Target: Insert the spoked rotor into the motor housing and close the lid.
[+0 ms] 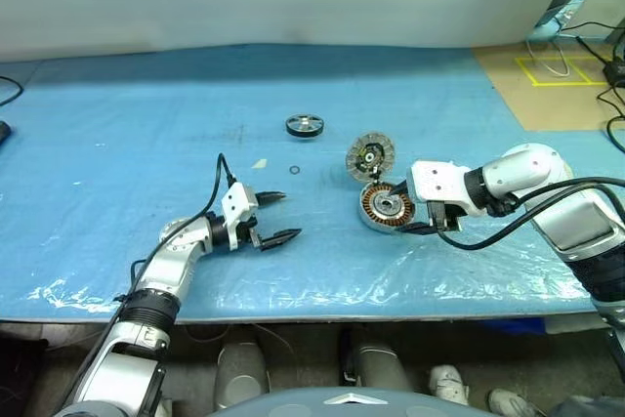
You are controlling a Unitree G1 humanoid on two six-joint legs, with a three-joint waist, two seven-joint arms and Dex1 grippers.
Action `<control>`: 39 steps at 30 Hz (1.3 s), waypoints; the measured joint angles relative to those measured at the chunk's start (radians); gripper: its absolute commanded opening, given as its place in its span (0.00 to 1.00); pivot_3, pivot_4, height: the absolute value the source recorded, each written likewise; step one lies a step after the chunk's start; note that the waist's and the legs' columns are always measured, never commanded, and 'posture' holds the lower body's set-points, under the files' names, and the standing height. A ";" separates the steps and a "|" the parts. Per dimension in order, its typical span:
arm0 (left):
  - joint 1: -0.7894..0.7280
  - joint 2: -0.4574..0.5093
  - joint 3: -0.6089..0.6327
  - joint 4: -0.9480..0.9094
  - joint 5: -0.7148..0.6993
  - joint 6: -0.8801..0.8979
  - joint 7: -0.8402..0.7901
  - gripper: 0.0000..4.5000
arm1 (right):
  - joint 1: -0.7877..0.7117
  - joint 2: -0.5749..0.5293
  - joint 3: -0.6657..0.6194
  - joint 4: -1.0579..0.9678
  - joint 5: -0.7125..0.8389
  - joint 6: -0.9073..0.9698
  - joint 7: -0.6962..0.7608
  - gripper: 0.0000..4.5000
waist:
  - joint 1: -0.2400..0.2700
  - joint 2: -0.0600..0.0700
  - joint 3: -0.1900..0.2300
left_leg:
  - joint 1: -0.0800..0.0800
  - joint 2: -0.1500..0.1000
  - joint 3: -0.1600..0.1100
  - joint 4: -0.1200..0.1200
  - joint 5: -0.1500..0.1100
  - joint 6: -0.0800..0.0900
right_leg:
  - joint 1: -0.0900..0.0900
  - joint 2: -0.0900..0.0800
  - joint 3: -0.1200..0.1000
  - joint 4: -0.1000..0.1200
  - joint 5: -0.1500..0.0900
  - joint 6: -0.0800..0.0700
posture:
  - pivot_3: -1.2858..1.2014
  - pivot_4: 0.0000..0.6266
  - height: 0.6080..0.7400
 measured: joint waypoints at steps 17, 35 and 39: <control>0.004 0.000 0.000 -0.063 0.000 0.053 0.011 1.00 | 0.002 0.072 0.058 0.138 -0.187 -0.205 -0.010 0.67 | -0.002 0.000 0.000 | 0.000 0.000 0.000 0.000 0.000 0.000 | 0.000 0.000 0.000 0.000 0.000 0.000 | 0.52 0.24 1.00; 0.038 0.000 -0.013 -0.200 0.000 0.150 0.053 1.00 | -0.181 0.338 0.109 0.059 -0.097 0.507 -0.024 0.43 | -0.014 -0.001 0.000 | 0.000 0.001 -0.001 -0.001 0.000 0.000 | -0.002 0.001 -0.001 0.002 0.000 -0.001 | 0.52 0.24 1.00; 0.040 0.004 -0.013 -0.229 -0.001 0.173 0.060 1.00 | -0.204 0.338 0.155 0.061 -0.107 0.515 -0.050 0.43 | -0.005 -0.001 0.000 | 0.001 0.001 0.000 -0.001 0.000 0.000 | -0.001 0.000 -0.001 0.002 0.000 -0.001 | 0.52 0.24 1.00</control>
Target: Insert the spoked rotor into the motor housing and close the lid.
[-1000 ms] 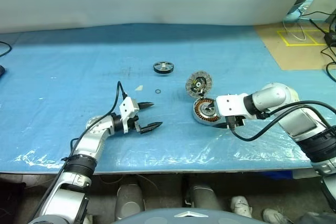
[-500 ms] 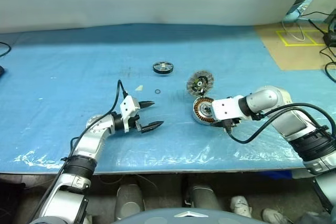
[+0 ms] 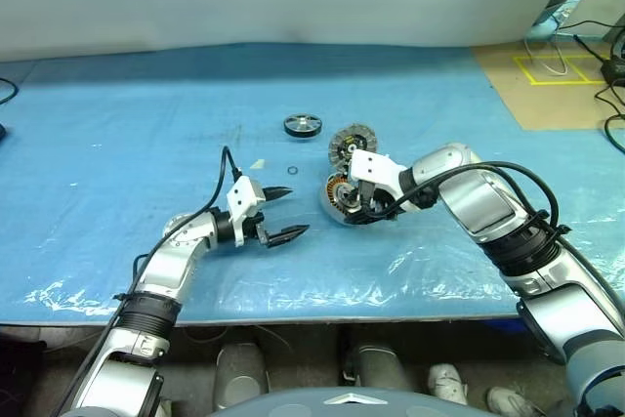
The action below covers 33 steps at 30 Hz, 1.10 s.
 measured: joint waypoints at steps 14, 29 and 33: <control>0.013 0.014 0.002 -0.052 -0.011 0.036 0.014 1.00 | -0.050 0.021 0.005 0.039 0.083 0.095 -0.028 0.84 | 0.003 0.000 0.000 | 0.000 0.000 0.000 0.001 0.000 0.000 | 0.001 0.000 0.000 0.000 0.000 0.000 | 0.52 0.24 1.00; -0.140 -0.080 0.058 0.231 0.035 -0.114 0.174 1.00 | 0.121 0.092 -0.487 -0.192 0.382 0.072 -0.234 0.84 | 0.007 0.000 0.000 | 0.000 -0.001 0.000 0.001 0.000 0.000 | 0.001 0.000 0.001 -0.001 0.001 0.000 | 0.52 0.24 1.00; -0.232 -0.106 0.053 0.407 0.122 -0.233 0.291 1.00 | 0.208 0.156 -0.522 -0.231 0.388 0.095 -0.389 0.84 | 0.005 0.000 0.000 | 0.000 -0.001 -0.001 0.000 0.000 0.000 | 0.001 0.000 0.001 -0.002 0.003 0.004 | 0.52 0.24 1.00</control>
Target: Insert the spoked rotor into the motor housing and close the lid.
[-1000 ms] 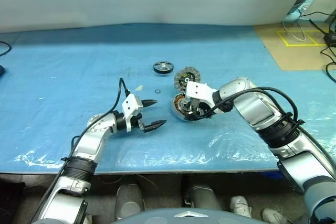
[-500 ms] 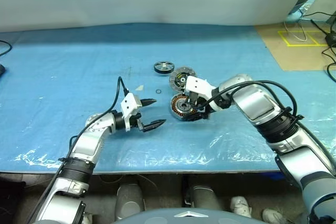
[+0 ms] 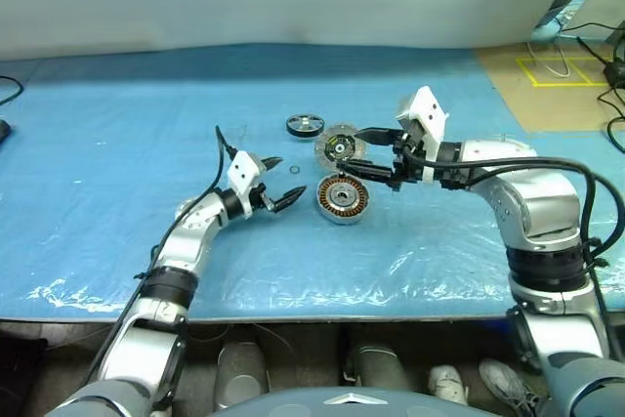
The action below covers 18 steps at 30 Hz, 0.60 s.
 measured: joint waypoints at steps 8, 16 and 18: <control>-0.180 -0.048 -0.003 0.327 0.097 -0.115 0.147 1.00 | 0.075 0.036 0.029 -0.069 0.005 0.006 -0.152 0.84 | 0.005 0.000 0.000 | 0.000 -0.001 -0.001 -0.001 0.000 0.000 | 0.001 -0.001 0.000 -0.003 0.001 0.002 | 0.52 0.24 1.00; -0.248 -0.079 -0.024 0.444 0.151 -0.090 0.153 1.00 | 0.093 0.012 0.027 -0.078 0.028 0.017 -0.193 0.84 | 0.006 0.000 0.000 | 0.000 -0.001 -0.002 -0.001 0.000 0.000 | 0.002 -0.001 -0.001 -0.004 0.001 0.003 | 0.52 0.24 1.00; -0.262 -0.074 -0.026 0.445 0.162 -0.059 0.153 1.00 | 0.098 0.011 0.028 -0.085 0.038 0.019 -0.203 0.84 | 0.006 0.000 0.000 | 0.000 -0.002 -0.002 -0.001 0.000 0.000 | 0.003 -0.001 0.000 -0.004 0.001 0.002 | 0.52 0.24 1.00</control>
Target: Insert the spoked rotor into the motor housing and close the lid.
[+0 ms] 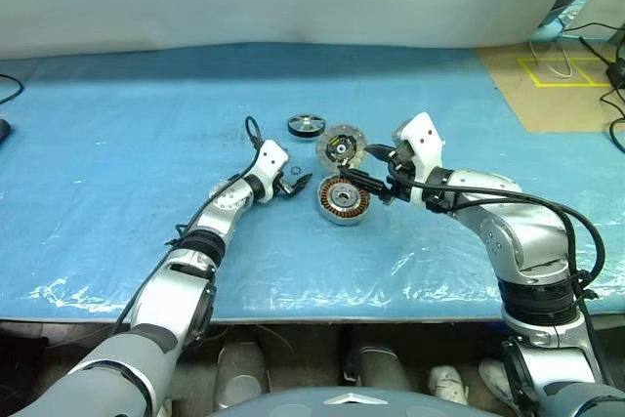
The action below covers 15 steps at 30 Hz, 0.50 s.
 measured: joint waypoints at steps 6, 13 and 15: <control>0.001 0.001 0.009 -0.012 -0.001 0.050 0.004 1.00 | 0.008 -0.004 0.000 -0.001 0.011 0.000 -0.020 0.84 | -0.001 0.000 0.000 | 0.001 0.000 0.000 0.000 0.000 0.000 | 0.004 0.000 0.000 -0.001 -0.002 -0.003 | 0.52 0.24 1.00; 0.016 -0.020 0.025 -0.055 -0.026 0.140 -0.030 0.73 | 0.005 -0.017 0.006 0.019 0.010 -0.001 -0.026 0.85 | 0.000 0.000 0.000 | 0.001 -0.001 0.000 -0.001 0.000 0.000 | 0.005 -0.001 0.000 -0.003 -0.002 -0.003 | 0.52 0.24 1.00; 0.020 -0.024 0.032 -0.073 -0.039 0.174 -0.037 0.57 | 0.002 -0.018 0.008 0.031 0.010 -0.001 -0.026 0.85 | 0.000 0.000 0.000 | 0.002 -0.001 0.000 -0.002 0.000 0.000 | 0.006 -0.001 0.000 -0.004 -0.002 -0.003 | 0.52 0.24 1.00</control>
